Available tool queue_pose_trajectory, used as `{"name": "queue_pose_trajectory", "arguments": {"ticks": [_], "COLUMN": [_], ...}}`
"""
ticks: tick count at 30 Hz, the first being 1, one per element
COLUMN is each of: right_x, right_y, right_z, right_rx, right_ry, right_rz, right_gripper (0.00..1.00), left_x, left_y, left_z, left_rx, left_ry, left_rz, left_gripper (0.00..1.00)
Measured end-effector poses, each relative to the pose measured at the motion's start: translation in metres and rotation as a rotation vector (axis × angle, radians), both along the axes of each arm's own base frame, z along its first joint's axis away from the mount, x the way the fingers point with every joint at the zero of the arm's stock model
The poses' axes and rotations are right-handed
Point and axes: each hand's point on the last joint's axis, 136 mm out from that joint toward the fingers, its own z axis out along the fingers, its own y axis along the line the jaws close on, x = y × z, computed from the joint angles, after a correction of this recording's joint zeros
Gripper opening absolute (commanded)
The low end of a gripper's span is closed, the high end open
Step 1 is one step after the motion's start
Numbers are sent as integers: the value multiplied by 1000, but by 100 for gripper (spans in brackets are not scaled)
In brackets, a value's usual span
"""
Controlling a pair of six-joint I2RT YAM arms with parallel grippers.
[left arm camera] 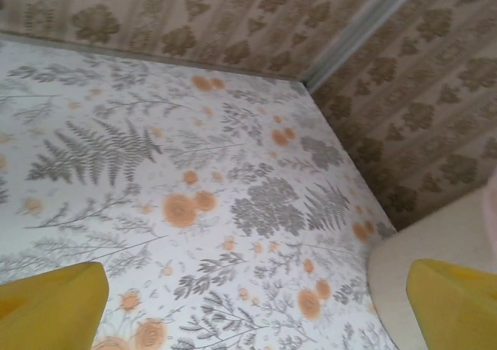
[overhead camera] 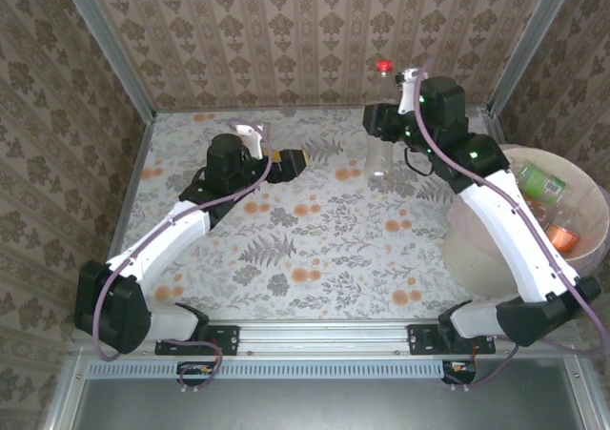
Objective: Put the plastic bottles in the bin
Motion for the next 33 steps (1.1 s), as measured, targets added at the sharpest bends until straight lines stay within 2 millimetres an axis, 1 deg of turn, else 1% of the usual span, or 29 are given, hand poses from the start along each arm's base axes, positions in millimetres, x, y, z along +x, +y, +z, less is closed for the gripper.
{"name": "queue_pose_trajectory", "arguments": {"ticks": [5,11,14,17,20,24,30,33], "right_x": [-19,-45,-57,-67,-77,-92,-121,-136], "right_y": [-43,-92,-116,-142,-167,-198,-244,-266], "right_z": [25,55,65,71,74,73,60,50], "right_rx": [-81,-189,-247,-315,-404,-528,-673,-715], "right_ry": [-57,-111,-121,-114,-80,-13,137,212], "right_rz": [-116,-271,-351,-436,-528,-644,-804,-886], "right_gripper": [48,48,48,48,47,47,47,47], "left_x": [10,17,19,20,22,26,31,34], "left_y": [13,18,18,17,16,17,16,15], "left_z": [-12,-30,-40,-49,-58,-62,-54,-55], "left_rx": [17,36,47,56,61,61,50,54], "left_ry": [48,104,130,157,191,209,205,212], "left_rz": [80,127,138,141,147,166,182,183], "left_gripper": [100,100,100,100,100,100,100,100]}}
